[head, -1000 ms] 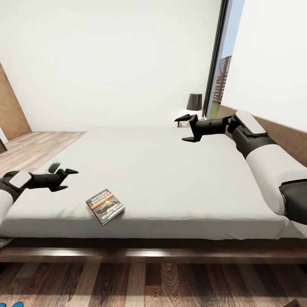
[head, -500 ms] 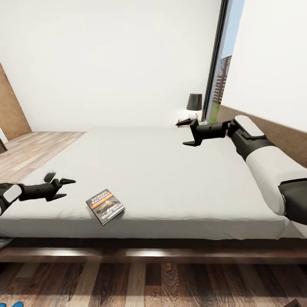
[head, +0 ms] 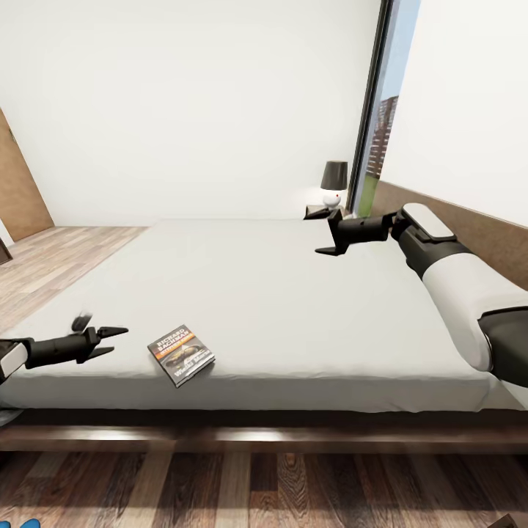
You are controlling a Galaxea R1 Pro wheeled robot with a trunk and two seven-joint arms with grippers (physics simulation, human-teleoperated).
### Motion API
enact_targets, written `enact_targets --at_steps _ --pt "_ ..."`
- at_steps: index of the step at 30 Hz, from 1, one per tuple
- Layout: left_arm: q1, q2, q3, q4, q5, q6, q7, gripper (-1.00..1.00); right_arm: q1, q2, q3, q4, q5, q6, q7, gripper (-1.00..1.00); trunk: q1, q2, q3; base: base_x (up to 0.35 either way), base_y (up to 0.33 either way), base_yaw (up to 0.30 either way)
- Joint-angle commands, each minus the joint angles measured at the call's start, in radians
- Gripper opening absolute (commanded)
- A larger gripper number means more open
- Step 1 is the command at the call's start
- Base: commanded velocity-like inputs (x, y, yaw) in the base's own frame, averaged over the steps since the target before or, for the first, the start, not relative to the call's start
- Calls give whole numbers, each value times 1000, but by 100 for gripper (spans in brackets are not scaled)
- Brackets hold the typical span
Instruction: In the bedroom, move the book from the bed onto either nightstand, and place the two sandals side by side next to the bed.
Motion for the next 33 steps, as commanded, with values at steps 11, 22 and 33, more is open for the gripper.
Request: enact_targets --at_steps 11,22,33 --pt "22 2 -2 1 1 -3 -19 100 1 -1 5 0 -5 0 -7 100 0 0 -1 0 0 0" --pt "24 1 -2 1 0 -6 -21 100 2 -1 6 0 -3 0 -8 100 0 0 -1 0 0 0" --pt "24 1 -2 1 0 -6 -20 100 2 0 8 0 -6 0 -6 100 0 0 -1 -9 0 0"
